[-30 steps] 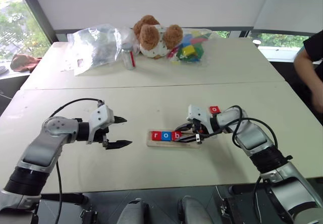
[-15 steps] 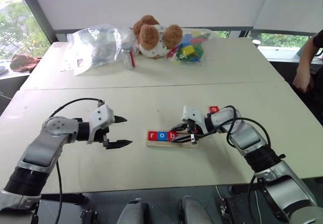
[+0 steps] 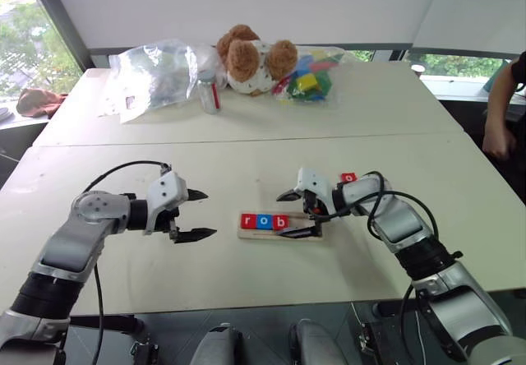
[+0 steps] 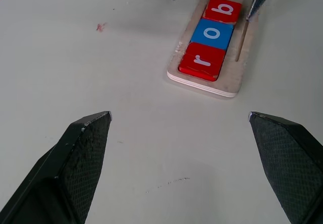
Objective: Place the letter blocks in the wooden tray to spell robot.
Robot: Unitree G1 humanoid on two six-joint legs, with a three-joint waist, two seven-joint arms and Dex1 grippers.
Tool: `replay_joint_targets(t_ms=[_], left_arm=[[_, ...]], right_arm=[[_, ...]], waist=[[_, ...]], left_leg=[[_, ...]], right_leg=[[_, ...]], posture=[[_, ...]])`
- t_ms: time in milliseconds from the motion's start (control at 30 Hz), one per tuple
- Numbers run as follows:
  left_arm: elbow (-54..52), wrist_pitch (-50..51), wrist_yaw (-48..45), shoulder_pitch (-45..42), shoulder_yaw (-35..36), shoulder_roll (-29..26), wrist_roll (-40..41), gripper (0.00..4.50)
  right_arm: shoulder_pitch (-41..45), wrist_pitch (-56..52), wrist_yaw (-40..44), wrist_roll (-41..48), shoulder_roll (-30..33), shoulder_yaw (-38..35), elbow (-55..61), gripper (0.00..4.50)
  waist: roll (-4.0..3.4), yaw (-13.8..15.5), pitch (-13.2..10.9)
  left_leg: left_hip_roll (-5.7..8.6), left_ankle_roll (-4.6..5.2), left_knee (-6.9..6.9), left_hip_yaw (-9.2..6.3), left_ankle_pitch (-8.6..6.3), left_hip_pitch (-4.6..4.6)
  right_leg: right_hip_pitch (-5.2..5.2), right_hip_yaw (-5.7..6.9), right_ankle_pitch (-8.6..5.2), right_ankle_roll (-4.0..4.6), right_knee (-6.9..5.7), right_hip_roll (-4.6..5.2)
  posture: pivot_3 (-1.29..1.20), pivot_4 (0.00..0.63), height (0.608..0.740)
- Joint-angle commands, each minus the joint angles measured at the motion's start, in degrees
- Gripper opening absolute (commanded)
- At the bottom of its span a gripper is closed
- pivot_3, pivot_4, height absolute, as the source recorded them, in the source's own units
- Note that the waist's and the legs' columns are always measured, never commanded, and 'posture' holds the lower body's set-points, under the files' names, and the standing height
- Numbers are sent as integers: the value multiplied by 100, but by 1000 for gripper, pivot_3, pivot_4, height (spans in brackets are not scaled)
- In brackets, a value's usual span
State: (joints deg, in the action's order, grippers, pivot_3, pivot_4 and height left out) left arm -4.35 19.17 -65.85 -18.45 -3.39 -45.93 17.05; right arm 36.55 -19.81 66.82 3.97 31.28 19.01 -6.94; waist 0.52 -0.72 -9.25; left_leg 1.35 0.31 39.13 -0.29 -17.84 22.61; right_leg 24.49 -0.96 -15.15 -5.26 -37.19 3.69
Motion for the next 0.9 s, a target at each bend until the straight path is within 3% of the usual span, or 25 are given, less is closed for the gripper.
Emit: replay_joint_targets(t_ms=[33, 167, 267, 333, 600, 900], left_arm=[[-166, -25, 51, -69, 114, 41, 94, 4500], [-498, 209, 153, -22, 248, 125, 335, 4500], [-559, 323, 165, -142, 153, 228, 439, 4500], [-492, 359, 160, -219, 51, 340, 461, 4500], [-43, 175, 122, -509, -168, 561, 259, 4500], [101, 119, 195, -425, -111, 672, 236, 4500]], right_arm=[[224, -541, -459, 184, 220, -707, 664, 4449], [145, -1793, -2026, -102, 191, -1666, 1137, 4449], [160, -3281, -4036, -666, -465, -2602, 1288, 4449], [-36, -3834, -4710, -772, -864, -2997, 1590, 4449], [-882, -4368, -5498, -674, -1759, -2939, 2324, 4449], [-860, -3767, -5841, -624, -1927, -2739, 1320, 4449]], waist=[[0, 1, 0], [1, 18, 1], [0, 8, 2], [-1, 8, 3], [-4, -43, 3], [-4, -24, 3]], left_leg=[[0, 0, 0, 0, 0, 0], [0, 0, 0, -2, 0, 2], [-1, -5, -1, -3, 2, 2], [0, -21, -6, -3, 11, 2], [2, -12, -10, 9, 8, 3], [2, -11, -8, 6, 8, -6]], right_leg=[[0, 0, 0, 0, 0, 0], [1, 0, 0, 0, 0, 4], [1, -4, 0, 1, -1, 6], [4, -4, 0, 1, -2, 6], [12, -11, 1, 0, -9, -4], [3, -7, 1, 0, -11, -8]], posture=[[0, 150, 740], [0, 150, 740], [0, 150, 740], [0, 150, 740], [0, 150, 740], [0, 150, 740]])
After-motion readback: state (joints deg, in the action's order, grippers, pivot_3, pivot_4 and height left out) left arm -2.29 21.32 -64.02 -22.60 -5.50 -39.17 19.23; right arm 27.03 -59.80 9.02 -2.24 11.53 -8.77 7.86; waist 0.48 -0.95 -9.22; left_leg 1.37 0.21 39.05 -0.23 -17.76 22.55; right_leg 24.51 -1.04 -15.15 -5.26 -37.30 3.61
